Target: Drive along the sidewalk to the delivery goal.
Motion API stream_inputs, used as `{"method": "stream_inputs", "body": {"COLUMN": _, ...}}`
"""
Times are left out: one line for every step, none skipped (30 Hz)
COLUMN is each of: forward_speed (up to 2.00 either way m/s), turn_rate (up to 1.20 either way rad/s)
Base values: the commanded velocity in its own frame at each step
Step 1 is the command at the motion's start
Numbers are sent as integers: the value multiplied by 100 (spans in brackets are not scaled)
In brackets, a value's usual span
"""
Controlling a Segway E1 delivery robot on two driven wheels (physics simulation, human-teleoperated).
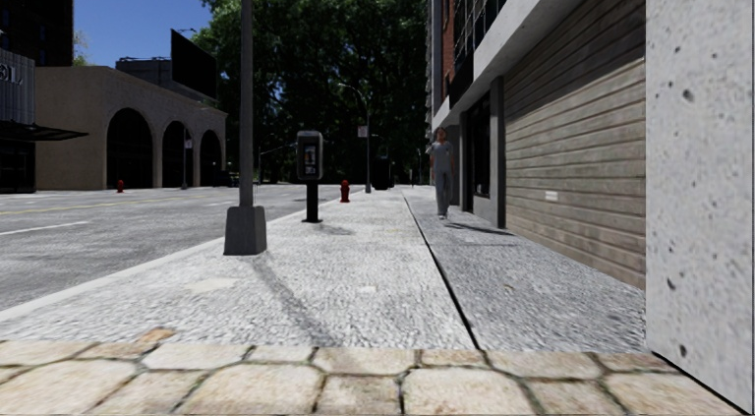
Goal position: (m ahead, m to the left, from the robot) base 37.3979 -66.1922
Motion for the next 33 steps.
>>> {"method": "stream_inputs", "body": {"forward_speed": 200, "turn_rate": 0}}
{"method": "stream_inputs", "body": {"forward_speed": 200, "turn_rate": 0}}
{"method": "stream_inputs", "body": {"forward_speed": 200, "turn_rate": 0}}
{"method": "stream_inputs", "body": {"forward_speed": 200, "turn_rate": 0}}
{"method": "stream_inputs", "body": {"forward_speed": 200, "turn_rate": 0}}
{"method": "stream_inputs", "body": {"forward_speed": 200, "turn_rate": 0}}
{"method": "stream_inputs", "body": {"forward_speed": 200, "turn_rate": 0}}
{"method": "stream_inputs", "body": {"forward_speed": 200, "turn_rate": 0}}
{"method": "stream_inputs", "body": {"forward_speed": 200, "turn_rate": 0}}
{"method": "stream_inputs", "body": {"forward_speed": 200, "turn_rate": 0}}
{"method": "stream_inputs", "body": {"forward_speed": 200, "turn_rate": 0}}
{"method": "stream_inputs", "body": {"forward_speed": 200, "turn_rate": 0}}
{"method": "stream_inputs", "body": {"forward_speed": 200, "turn_rate": 0}}
{"method": "stream_inputs", "body": {"forward_speed": 200, "turn_rate": 0}}
{"method": "stream_inputs", "body": {"forward_speed": 200, "turn_rate": 0}}
{"method": "stream_inputs", "body": {"forward_speed": 200, "turn_rate": 0}}
{"method": "stream_inputs", "body": {"forward_speed": 200, "turn_rate": 0}}
{"method": "stream_inputs", "body": {"forward_speed": 200, "turn_rate": 0}}
{"method": "stream_inputs", "body": {"forward_speed": 200, "turn_rate": 0}}
{"method": "stream_inputs", "body": {"forward_speed": 200, "turn_rate": 0}}
{"method": "stream_inputs", "body": {"forward_speed": 200, "turn_rate": 0}}
{"method": "stream_inputs", "body": {"forward_speed": 200, "turn_rate": 0}}
{"method": "stream_inputs", "body": {"forward_speed": 200, "turn_rate": 0}}
{"method": "stream_inputs", "body": {"forward_speed": 200, "turn_rate": 0}}
{"method": "stream_inputs", "body": {"forward_speed": 200, "turn_rate": 0}}
{"method": "stream_inputs", "body": {"forward_speed": 200, "turn_rate": 0}}
{"method": "stream_inputs", "body": {"forward_speed": 200, "turn_rate": 0}}
{"method": "stream_inputs", "body": {"forward_speed": 200, "turn_rate": 0}}
{"method": "stream_inputs", "body": {"forward_speed": 200, "turn_rate": 0}}
{"method": "stream_inputs", "body": {"forward_speed": 200, "turn_rate": 0}}
{"method": "stream_inputs", "body": {"forward_speed": 200, "turn_rate": 0}}
{"method": "stream_inputs", "body": {"forward_speed": 200, "turn_rate": 0}}
{"method": "stream_inputs", "body": {"forward_speed": 200, "turn_rate": 0}}
